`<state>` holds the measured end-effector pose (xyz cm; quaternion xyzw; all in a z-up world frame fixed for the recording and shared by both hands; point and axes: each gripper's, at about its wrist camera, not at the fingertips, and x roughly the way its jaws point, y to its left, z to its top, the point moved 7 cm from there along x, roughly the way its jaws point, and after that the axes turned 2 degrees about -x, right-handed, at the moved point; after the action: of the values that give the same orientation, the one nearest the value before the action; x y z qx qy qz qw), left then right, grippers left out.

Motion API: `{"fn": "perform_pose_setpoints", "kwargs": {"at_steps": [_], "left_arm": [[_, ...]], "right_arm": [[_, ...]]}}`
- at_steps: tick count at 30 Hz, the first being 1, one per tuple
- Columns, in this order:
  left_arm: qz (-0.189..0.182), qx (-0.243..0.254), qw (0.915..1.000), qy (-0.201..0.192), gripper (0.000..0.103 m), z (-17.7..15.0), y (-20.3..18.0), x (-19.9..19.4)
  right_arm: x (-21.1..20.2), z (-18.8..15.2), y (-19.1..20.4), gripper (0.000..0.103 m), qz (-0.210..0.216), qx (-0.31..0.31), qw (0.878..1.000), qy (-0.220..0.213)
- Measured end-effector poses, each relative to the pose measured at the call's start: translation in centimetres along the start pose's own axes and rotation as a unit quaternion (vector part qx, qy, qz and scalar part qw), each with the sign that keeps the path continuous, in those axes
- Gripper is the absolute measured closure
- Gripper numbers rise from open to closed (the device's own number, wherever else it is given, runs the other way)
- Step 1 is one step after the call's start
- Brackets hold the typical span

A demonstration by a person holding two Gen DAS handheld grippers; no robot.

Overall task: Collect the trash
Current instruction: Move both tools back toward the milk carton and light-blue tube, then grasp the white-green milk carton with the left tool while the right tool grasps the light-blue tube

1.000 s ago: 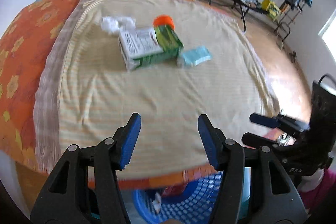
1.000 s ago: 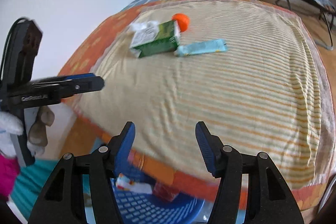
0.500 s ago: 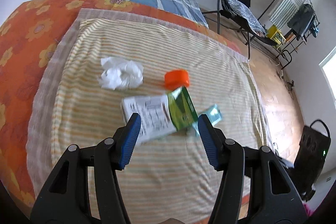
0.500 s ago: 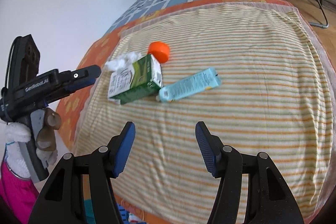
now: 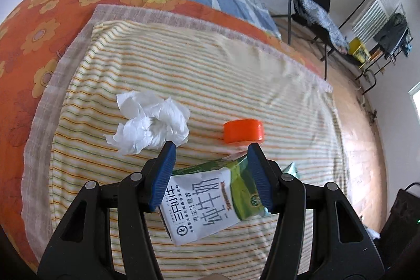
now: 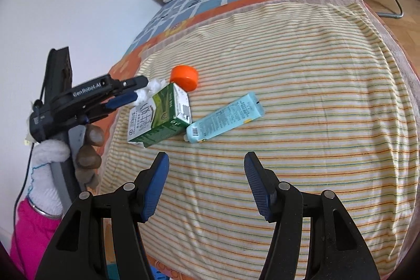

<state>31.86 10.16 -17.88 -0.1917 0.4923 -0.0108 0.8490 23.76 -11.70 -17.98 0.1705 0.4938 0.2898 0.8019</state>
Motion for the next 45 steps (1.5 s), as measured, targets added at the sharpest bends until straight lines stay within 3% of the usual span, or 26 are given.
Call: {"fn": "perform_pose_setpoints", "kwargs": {"at_steps": [4,8,11,13,18,23,30,32,34,38,45], "left_arm": [[0.000,0.011,0.9996,0.028,0.045,-1.4,0.1,1.1],[-0.027,0.027,0.9983,0.043,0.045,-2.8,-0.5,0.2],[-0.029,0.045,0.9978,0.039,0.031,-3.7,-0.8,-1.0],[-0.035,0.053,0.9973,0.038,0.027,-4.4,-0.9,-1.7],[-0.002,0.112,0.9925,0.049,0.027,-6.2,-2.3,-1.8],[0.037,0.193,0.9784,0.066,0.026,-8.4,-4.4,-0.6],[0.082,0.224,0.9677,0.080,0.026,-9.8,-4.9,1.5],[0.081,0.224,0.9678,0.082,0.027,-10.0,-4.8,2.0],[0.090,0.230,0.9659,0.077,0.036,-10.2,-4.7,2.3],[0.076,0.232,0.9670,0.073,0.036,-10.1,-4.7,2.4],[0.061,0.226,0.9697,0.069,0.036,-10.0,-4.7,2.3]], "right_arm": [[-0.1,0.5,-1.0,0.044,-0.006,0.017,1.000,-0.005],[0.1,1.0,-1.9,0.044,-0.005,0.035,0.999,-0.008],[0.3,1.5,-2.4,0.044,-0.003,0.052,0.999,-0.011],[0.5,1.7,-2.6,0.044,0.002,0.064,0.998,-0.011],[1.7,1.7,-2.9,0.044,0.009,0.087,0.996,0.001],[3.3,1.5,-4.2,0.044,0.015,0.133,0.991,0.012],[4.9,2.2,-5.8,0.044,0.039,0.192,0.981,0.001],[5.2,2.6,-5.8,0.044,0.046,0.200,0.979,-0.006],[5.6,2.9,-5.8,0.044,0.054,0.209,0.976,-0.011],[6.2,3.2,-5.4,0.044,0.068,0.221,0.973,-0.022],[7.7,3.2,-4.9,0.069,0.084,0.244,0.966,-0.025]]}}
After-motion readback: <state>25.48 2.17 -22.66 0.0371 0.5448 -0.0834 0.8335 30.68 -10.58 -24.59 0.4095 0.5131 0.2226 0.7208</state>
